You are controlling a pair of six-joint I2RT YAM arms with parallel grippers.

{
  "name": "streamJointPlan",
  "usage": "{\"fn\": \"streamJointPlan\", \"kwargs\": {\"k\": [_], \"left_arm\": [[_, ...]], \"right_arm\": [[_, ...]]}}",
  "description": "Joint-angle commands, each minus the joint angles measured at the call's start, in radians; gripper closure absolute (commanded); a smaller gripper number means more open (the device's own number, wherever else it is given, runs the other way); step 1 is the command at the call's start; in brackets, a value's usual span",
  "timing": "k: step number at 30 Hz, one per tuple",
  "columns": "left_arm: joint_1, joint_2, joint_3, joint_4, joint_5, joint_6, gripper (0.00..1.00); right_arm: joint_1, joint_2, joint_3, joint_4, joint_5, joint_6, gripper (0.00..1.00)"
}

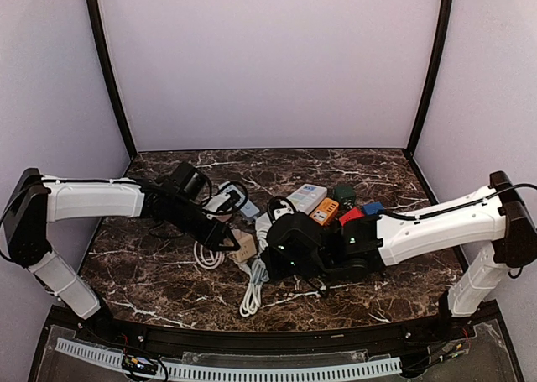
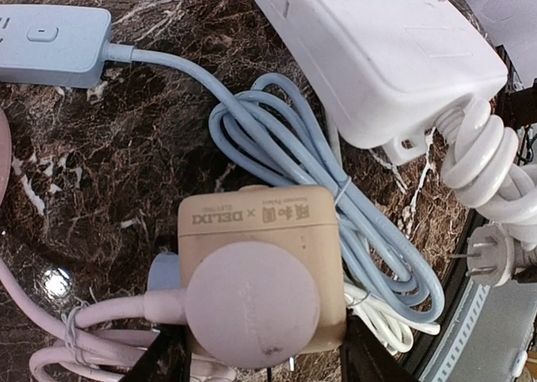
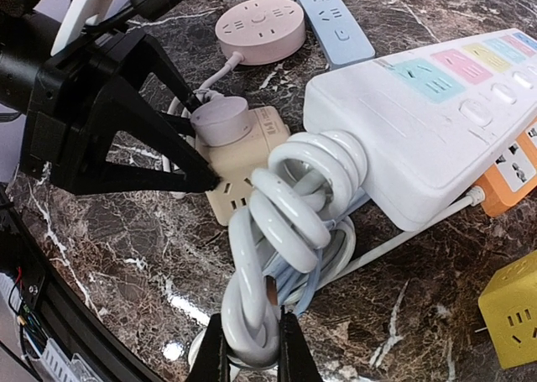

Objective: Pull the plug off the socket
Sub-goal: Remove the plug from the socket, then place the plug at the center of the board.

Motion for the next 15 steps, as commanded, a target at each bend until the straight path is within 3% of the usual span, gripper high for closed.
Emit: {"fn": "streamJointPlan", "kwargs": {"k": [1, 15], "left_arm": [[0.025, -0.062, -0.035, -0.038, -0.086, 0.038, 0.99], [0.024, -0.254, -0.089, 0.066, 0.011, 0.072, 0.99]], "right_arm": [[-0.038, -0.076, -0.005, 0.016, -0.007, -0.021, 1.0], [-0.357, -0.203, -0.151, -0.064, -0.182, -0.069, 1.0]]}}
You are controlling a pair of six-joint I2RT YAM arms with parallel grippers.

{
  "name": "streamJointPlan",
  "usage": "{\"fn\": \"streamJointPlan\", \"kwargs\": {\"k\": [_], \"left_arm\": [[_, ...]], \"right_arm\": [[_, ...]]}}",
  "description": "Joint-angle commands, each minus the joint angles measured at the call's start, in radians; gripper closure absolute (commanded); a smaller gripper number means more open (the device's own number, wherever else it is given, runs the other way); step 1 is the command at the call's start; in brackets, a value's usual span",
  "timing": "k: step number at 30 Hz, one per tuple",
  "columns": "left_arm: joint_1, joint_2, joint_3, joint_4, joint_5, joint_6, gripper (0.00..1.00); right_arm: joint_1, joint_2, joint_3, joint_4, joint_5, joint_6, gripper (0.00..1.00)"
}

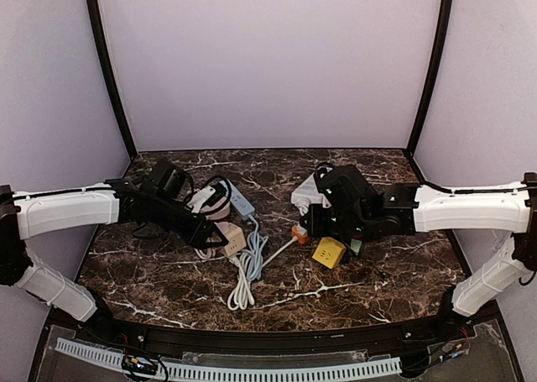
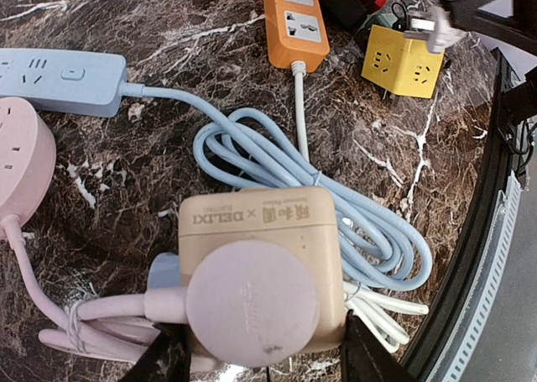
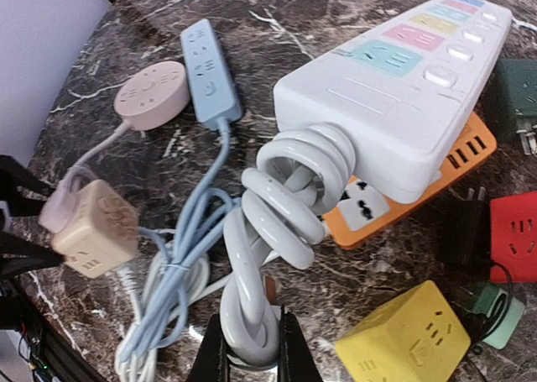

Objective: Pull the plug off the socket
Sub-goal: Place the plug at the center of the board.

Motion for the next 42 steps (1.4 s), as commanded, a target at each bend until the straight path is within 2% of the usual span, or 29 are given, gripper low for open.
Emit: {"fn": "streamJointPlan", "kwargs": {"k": [1, 12, 16, 18, 23, 27, 34, 37, 42], "left_arm": [[0.007, -0.073, -0.004, 0.068, 0.043, 0.018, 0.99], [0.007, -0.09, -0.013, 0.091, 0.112, 0.011, 0.99], [0.006, -0.095, -0.018, 0.099, 0.127, 0.006, 0.99], [0.006, -0.09, -0.017, 0.101, 0.133, 0.002, 0.99], [0.006, -0.086, -0.015, 0.101, 0.141, -0.004, 0.99], [0.006, -0.093, -0.017, 0.103, 0.134, -0.009, 0.99], [0.006, -0.1, -0.016, 0.188, 0.153, -0.122, 0.99], [0.006, -0.09, -0.002, 0.233, 0.163, -0.245, 0.99], [0.006, -0.096, -0.017, 0.294, 0.169, -0.44, 0.99]], "right_arm": [[-0.082, -0.003, -0.058, -0.021, -0.029, -0.02, 1.0], [-0.261, 0.039, -0.129, -0.024, -0.095, -0.05, 0.99], [-0.289, 0.034, -0.154, -0.019, -0.123, -0.041, 0.86], [-0.289, 0.025, -0.159, -0.015, -0.137, -0.042, 0.71], [-0.29, -0.027, -0.165, -0.009, -0.153, -0.051, 0.44], [-0.29, -0.088, -0.165, -0.019, -0.158, -0.064, 0.33], [-0.272, -0.234, -0.154, -0.005, -0.263, -0.161, 0.26], [-0.255, -0.28, -0.153, 0.002, -0.339, -0.174, 0.27], [-0.147, -0.33, -0.154, 0.033, -0.352, -0.188, 0.28]]}}
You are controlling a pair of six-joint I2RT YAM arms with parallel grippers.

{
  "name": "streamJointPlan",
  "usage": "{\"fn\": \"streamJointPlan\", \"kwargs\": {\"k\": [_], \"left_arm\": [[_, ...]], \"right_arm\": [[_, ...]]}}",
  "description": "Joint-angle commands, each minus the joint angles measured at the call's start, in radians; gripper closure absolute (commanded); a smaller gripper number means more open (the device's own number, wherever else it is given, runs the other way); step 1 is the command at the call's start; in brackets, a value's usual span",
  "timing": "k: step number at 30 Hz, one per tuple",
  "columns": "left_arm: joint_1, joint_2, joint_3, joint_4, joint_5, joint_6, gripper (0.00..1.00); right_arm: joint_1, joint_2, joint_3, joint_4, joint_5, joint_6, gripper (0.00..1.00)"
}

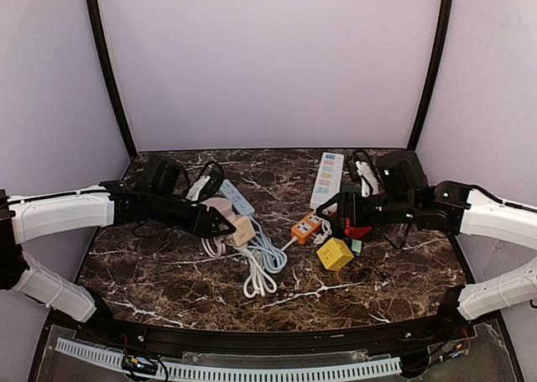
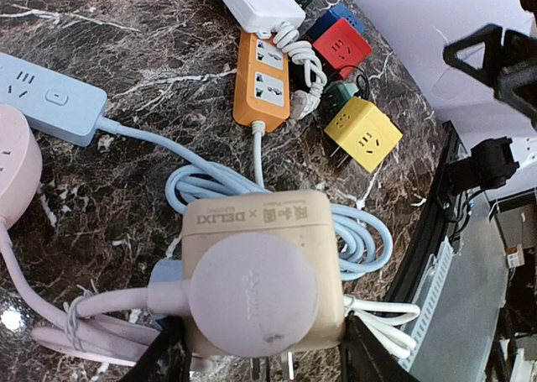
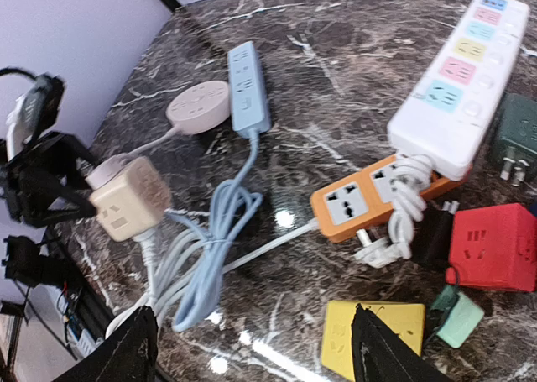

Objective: Pull the plug off the socket
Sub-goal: Place the plug at the center of the board, then remove the plug from the socket.

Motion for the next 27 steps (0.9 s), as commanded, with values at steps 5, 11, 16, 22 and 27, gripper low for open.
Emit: {"fn": "streamJointPlan", "kwargs": {"k": [5, 11, 16, 22, 27], "left_arm": [[0.003, -0.065, -0.023, 0.198, 0.088, -0.291, 0.99], [0.001, -0.072, -0.05, 0.204, 0.125, -0.322, 0.99], [-0.005, -0.084, -0.056, 0.202, 0.144, -0.305, 0.99], [-0.008, -0.08, -0.036, 0.165, 0.188, -0.233, 0.99], [-0.008, -0.073, -0.009, 0.12, 0.199, -0.164, 0.99]], "right_arm": [[0.211, 0.014, 0.026, 0.14, -0.043, -0.053, 0.33], [0.308, 0.216, 0.132, 0.167, -0.028, -0.096, 0.35], [0.351, 0.392, 0.219, 0.161, -0.037, -0.143, 0.36], [0.361, 0.497, 0.238, 0.193, -0.052, -0.158, 0.4], [0.367, 0.557, 0.247, 0.217, -0.044, -0.166, 0.47]]}}
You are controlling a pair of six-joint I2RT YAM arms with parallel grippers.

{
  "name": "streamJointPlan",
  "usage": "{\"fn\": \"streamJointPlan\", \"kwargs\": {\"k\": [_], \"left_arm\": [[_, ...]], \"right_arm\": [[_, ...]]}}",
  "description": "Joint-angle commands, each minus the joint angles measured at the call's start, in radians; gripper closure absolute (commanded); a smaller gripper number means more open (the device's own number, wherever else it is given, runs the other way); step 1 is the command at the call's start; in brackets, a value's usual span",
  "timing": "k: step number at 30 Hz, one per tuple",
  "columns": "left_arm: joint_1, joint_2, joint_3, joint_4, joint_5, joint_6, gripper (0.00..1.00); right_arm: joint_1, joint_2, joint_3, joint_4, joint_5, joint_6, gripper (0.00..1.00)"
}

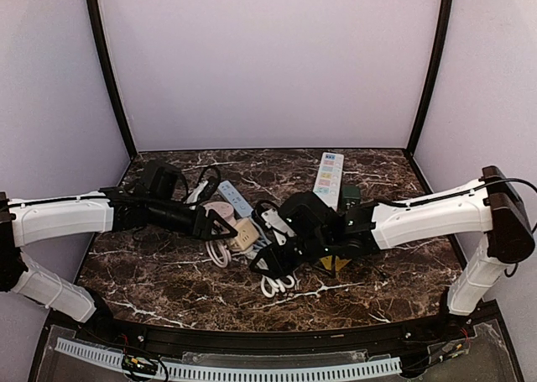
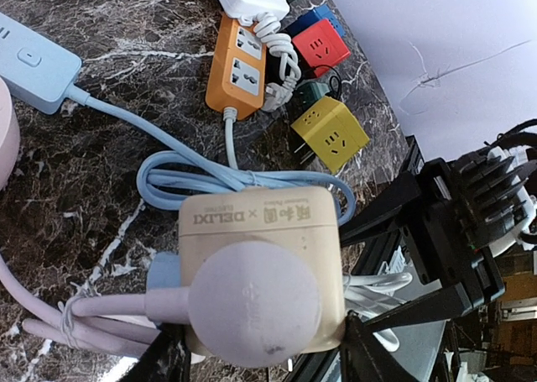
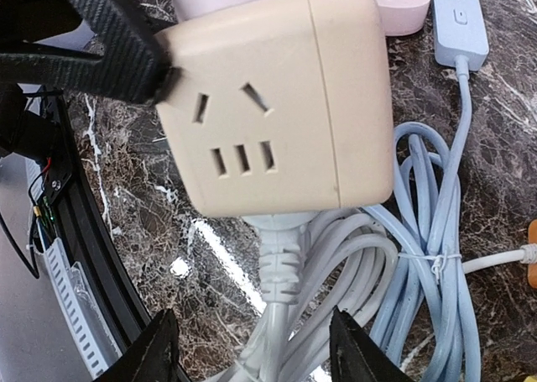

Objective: Pull the plug off the socket
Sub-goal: Remove the plug from the socket.

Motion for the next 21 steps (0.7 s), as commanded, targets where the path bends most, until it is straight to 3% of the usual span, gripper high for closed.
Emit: {"fn": "streamJointPlan", "kwargs": {"k": [1, 7, 14, 21], "left_arm": [[-0.006, -0.052, 0.06, 0.025, 0.103, 0.066, 0.99], [-0.006, -0.022, 0.089, 0.006, 0.137, 0.106, 0.99], [-0.008, 0.001, 0.11, -0.026, 0.124, 0.175, 0.99], [-0.012, 0.053, 0.17, -0.118, 0.094, 0.342, 0.99]], "right_arm": [[0.015, 0.05, 0.034, 0.056, 0.01, -0.019, 0.49], [0.028, 0.094, 0.061, 0.084, 0.076, -0.021, 0.64], [0.042, 0.097, 0.071, 0.09, 0.18, 0.003, 0.98], [0.059, 0.065, 0.035, 0.119, 0.256, 0.015, 1.0]]}}
